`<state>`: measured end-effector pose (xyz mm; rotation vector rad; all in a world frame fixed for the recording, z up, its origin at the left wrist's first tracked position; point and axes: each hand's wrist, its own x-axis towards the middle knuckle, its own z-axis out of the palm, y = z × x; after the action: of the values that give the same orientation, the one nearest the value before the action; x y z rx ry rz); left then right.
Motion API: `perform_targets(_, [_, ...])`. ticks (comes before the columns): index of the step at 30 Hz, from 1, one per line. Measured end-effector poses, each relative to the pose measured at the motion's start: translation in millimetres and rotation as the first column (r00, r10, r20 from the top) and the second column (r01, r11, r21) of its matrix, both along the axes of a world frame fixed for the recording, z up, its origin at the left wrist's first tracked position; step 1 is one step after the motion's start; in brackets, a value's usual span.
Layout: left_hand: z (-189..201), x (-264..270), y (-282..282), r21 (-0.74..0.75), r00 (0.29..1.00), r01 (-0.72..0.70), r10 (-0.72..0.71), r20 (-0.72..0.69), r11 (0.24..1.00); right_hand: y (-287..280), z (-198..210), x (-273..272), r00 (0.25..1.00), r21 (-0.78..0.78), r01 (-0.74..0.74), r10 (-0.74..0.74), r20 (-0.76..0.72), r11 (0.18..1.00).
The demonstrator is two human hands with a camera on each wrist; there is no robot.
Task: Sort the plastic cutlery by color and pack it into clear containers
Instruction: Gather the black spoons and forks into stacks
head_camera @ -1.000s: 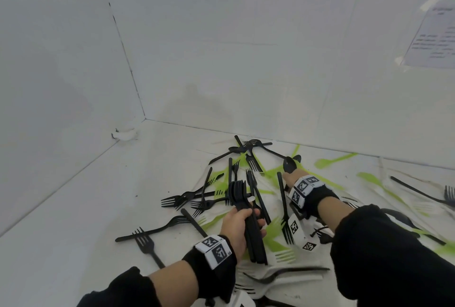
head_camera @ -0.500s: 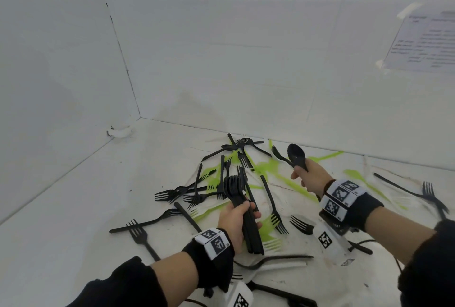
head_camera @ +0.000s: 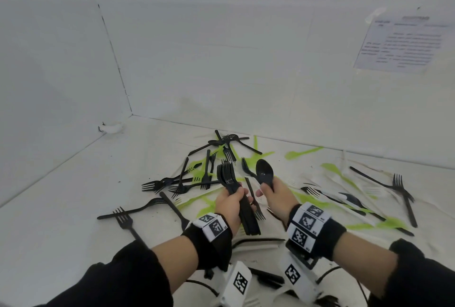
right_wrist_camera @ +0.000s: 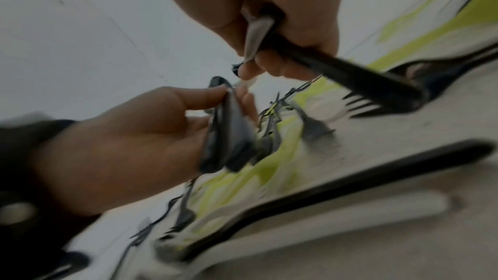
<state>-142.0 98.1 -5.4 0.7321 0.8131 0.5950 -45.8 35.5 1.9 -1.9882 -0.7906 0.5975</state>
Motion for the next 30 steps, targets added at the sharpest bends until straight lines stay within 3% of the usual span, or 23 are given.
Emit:
perform_targets(6, [-4, 0, -17, 0.003, 1.0, -0.003, 0.003, -0.023, 1.0, -19, -5, 47, 0.926, -0.428, 0.139, 0.037, 0.376, 0.893])
perform_targets(9, [-7, 0, -24, -0.027, 1.0, -0.009, 0.009, -0.004, 1.0, -25, -9, 60, 0.897, -0.511, 0.168, 0.084, 0.434, 0.843])
perform_targets(11, [-9, 1, -27, -0.047, 1.0, -0.017, 0.017, -0.001, 0.999, -29, -10, 64, 0.931, -0.463, 0.163, 0.02, 0.365, 0.871])
perform_targets(14, [-13, 5, -31, -0.057, 1.0, -0.026, 0.026, -0.004, 0.998, -35, -6, 55, 0.977, -0.242, 0.122, -0.074, 0.199, 0.963])
perform_targets(19, [-13, 11, -38, -0.036, 1.0, -0.011, 0.011, 0.0, 0.999, -31, -3, -2, 0.992, -0.062, -0.118, 0.12, 0.042, 0.991])
perform_targets(26, [-22, 9, -41, 0.018, 0.998, -0.05, 0.051, -0.037, 0.999, -30, -22, -24, 0.985, -0.099, -0.133, 0.143, 0.1, 0.986])
perform_targets(30, [-18, 8, -46, 0.016, 1.0, -0.002, 0.002, -0.013, 1.0, -31, -21, -19, 0.986, -0.113, -0.148, 0.155, 0.056, 0.983])
